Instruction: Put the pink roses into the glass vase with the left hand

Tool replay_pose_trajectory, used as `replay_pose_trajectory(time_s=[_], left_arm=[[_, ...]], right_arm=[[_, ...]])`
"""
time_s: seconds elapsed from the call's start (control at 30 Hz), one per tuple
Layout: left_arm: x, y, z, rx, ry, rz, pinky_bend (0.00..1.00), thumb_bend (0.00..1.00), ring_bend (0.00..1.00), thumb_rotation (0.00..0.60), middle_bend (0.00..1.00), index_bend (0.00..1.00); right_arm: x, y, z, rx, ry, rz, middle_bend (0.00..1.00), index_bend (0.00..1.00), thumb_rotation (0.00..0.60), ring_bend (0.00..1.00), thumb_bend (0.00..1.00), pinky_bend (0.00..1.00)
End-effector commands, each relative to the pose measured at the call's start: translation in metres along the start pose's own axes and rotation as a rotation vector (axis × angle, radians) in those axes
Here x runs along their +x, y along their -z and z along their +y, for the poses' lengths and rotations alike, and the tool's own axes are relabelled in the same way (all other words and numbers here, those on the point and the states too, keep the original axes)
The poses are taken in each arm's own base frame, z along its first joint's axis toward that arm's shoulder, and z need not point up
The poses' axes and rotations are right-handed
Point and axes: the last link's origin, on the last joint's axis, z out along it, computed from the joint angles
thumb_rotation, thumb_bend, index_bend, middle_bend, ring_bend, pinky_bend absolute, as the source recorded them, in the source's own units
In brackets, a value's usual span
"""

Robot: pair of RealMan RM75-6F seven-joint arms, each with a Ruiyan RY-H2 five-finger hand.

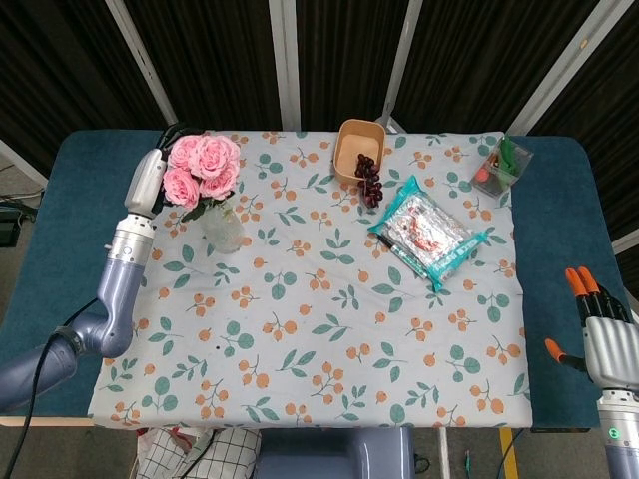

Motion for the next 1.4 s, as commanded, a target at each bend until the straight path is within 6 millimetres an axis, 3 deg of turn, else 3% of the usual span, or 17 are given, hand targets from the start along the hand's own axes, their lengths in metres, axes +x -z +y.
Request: replay_pose_trajectory(time_s=[0.03, 0.2, 0.47, 0.7, 0.9, 0.97, 1.07, 1.2, 1.3, 1.4], left_arm=[[0.003, 0.008, -0.003, 0.023, -0.096, -0.066, 0.22, 0.24, 0.02, 0.600, 0.15, 0.30], [0.015, 0.022, 0.001, 0.043, -0.211, -0.137, 0.22, 0.23, 0.01, 0.600, 0.15, 0.29], [0.064, 0.069, 0.008, 0.111, -0.402, -0.085, 0.24, 0.20, 0.02, 0.600, 0.16, 0.29], [0.087, 0.108, 0.007, 0.234, -0.526, -0.153, 0.24, 0.20, 0.02, 0.600, 0.15, 0.25], [0.095, 0.151, 0.019, 0.309, -0.640, -0.181, 0.23, 0.20, 0.02, 0.600, 0.15, 0.23], [0.097, 0.176, 0.019, 0.291, -0.674, -0.137, 0.23, 0.21, 0.02, 0.600, 0.15, 0.23], [0.094, 0.226, 0.003, 0.287, -0.736, -0.076, 0.23, 0.22, 0.02, 0.600, 0.15, 0.23], [0.077, 0.288, -0.035, 0.327, -0.749, -0.033, 0.23, 0.22, 0.02, 0.600, 0.15, 0.22], [0.072, 0.309, -0.057, 0.379, -0.721, -0.002, 0.22, 0.22, 0.02, 0.600, 0.14, 0.17], [0.079, 0.306, -0.057, 0.358, -0.746, 0.019, 0.22, 0.22, 0.02, 0.600, 0.14, 0.17]], right_arm=[[0.001, 0.001, 0.000, -0.001, 0.002, 0.000, 0.00, 0.00, 0.600, 0.09, 0.25, 0.16], [0.005, 0.004, -0.004, 0.009, -0.003, 0.024, 0.00, 0.00, 0.600, 0.09, 0.25, 0.16], [0.006, 0.011, -0.012, 0.035, -0.003, 0.006, 0.00, 0.00, 0.600, 0.06, 0.25, 0.16], [0.003, 0.011, -0.018, 0.056, 0.001, -0.012, 0.00, 0.00, 0.600, 0.06, 0.25, 0.16], [0.001, 0.012, -0.021, 0.070, -0.001, -0.019, 0.00, 0.00, 0.600, 0.06, 0.25, 0.16], [0.002, 0.014, -0.022, 0.078, -0.003, -0.019, 0.00, 0.00, 0.600, 0.06, 0.25, 0.16], [0.003, 0.017, -0.024, 0.090, -0.004, -0.018, 0.00, 0.00, 0.600, 0.06, 0.25, 0.15], [0.004, 0.020, -0.026, 0.109, 0.001, -0.017, 0.00, 0.00, 0.600, 0.06, 0.25, 0.14], [0.003, 0.020, -0.027, 0.118, 0.018, -0.021, 0.00, 0.01, 0.600, 0.05, 0.25, 0.14], [0.003, 0.018, -0.026, 0.127, 0.033, -0.023, 0.00, 0.01, 0.600, 0.05, 0.25, 0.14]])
